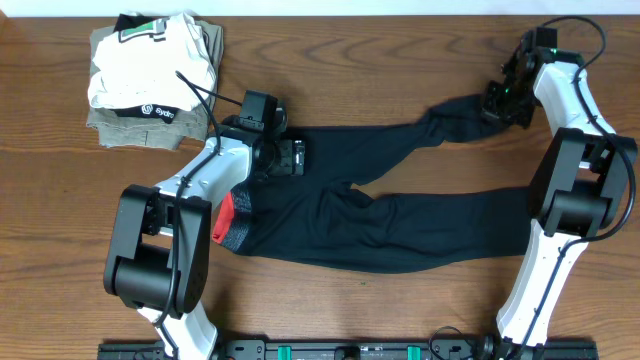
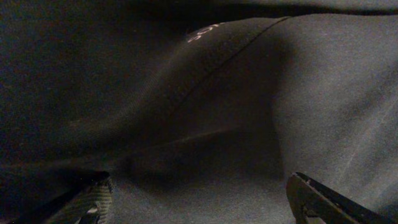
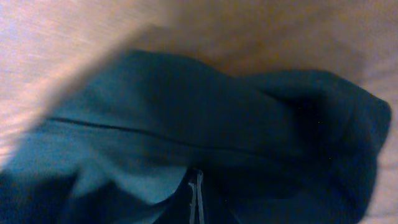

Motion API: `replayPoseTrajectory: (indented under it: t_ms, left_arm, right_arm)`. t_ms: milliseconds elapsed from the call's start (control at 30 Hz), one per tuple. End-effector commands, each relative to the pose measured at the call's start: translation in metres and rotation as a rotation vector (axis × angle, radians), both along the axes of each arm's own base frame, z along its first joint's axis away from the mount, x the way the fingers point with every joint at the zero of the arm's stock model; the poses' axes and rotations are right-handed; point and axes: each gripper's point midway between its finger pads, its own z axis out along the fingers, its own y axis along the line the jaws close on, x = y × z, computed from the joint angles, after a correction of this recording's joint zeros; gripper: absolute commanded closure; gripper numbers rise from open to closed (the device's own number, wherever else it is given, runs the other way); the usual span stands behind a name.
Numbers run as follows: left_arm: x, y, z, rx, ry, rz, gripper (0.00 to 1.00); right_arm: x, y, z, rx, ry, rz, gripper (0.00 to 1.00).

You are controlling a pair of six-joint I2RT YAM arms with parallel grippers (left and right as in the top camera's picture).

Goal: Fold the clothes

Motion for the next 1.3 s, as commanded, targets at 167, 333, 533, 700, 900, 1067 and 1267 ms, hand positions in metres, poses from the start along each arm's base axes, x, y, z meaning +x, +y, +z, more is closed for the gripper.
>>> replayPoseTrajectory:
  t_ms: [167, 333, 533, 700, 900, 1067, 1267]
  left_arm:
    - [-0.004, 0.003, -0.008, 0.015, 0.021, 0.016, 0.09]
    - [-0.004, 0.004, -0.008, 0.016, 0.021, 0.016, 0.09]
    - [-0.001, 0.011, -0.009, 0.056, 0.011, 0.031, 0.09]
    - [-0.001, 0.011, -0.009, 0.056, 0.01, 0.031, 0.09]
    - [-0.001, 0.011, -0.009, 0.057, 0.008, 0.027, 0.09]
    - [0.003, 0.022, -0.009, 0.095, -0.004, 0.05, 0.09]
    - [0.008, 0.046, -0.01, 0.102, 0.004, 0.132, 0.09]
  right_arm:
    - [-0.034, -0.047, -0.031, -0.194, 0.114, -0.052, 0.99]
    - [-0.044, -0.07, -0.032, -0.218, 0.139, -0.096, 0.99]
    - [-0.063, -0.097, -0.03, -0.294, 0.201, -0.206, 0.99]
    - [-0.07, -0.1, -0.029, -0.301, 0.224, -0.253, 0.99]
    - [-0.071, -0.098, -0.023, -0.299, 0.224, -0.288, 0.99]
    - [-0.063, -0.099, 0.01, -0.308, 0.151, -0.31, 0.99]
    - [-0.063, -0.107, 0.056, -0.352, 0.073, -0.351, 0.99]
